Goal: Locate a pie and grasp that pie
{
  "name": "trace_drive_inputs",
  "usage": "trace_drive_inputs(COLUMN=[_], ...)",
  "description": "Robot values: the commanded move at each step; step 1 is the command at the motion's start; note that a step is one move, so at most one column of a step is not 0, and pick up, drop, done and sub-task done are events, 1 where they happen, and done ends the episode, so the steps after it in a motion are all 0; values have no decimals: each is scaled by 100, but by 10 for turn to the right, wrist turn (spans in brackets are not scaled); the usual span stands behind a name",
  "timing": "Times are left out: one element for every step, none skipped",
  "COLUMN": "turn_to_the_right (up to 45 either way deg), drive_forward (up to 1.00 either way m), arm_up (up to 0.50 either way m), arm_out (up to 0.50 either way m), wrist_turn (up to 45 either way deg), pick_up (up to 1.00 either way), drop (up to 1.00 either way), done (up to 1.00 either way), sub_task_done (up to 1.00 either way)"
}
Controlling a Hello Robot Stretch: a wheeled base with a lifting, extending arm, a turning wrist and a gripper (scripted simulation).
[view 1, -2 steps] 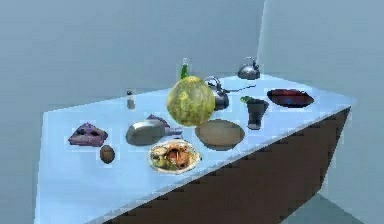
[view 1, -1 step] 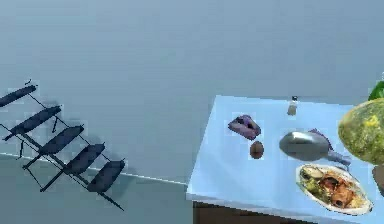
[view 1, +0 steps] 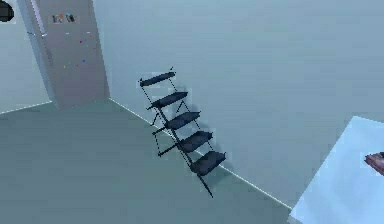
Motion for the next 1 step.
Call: trace_drive_inputs(turn_to_the_right=[0], drive_forward=[0], arm_up=[50], arm_out=[0], wrist_turn=[0], pick_up=[0], drop=[0], done=[0], sub_task_done=[0])
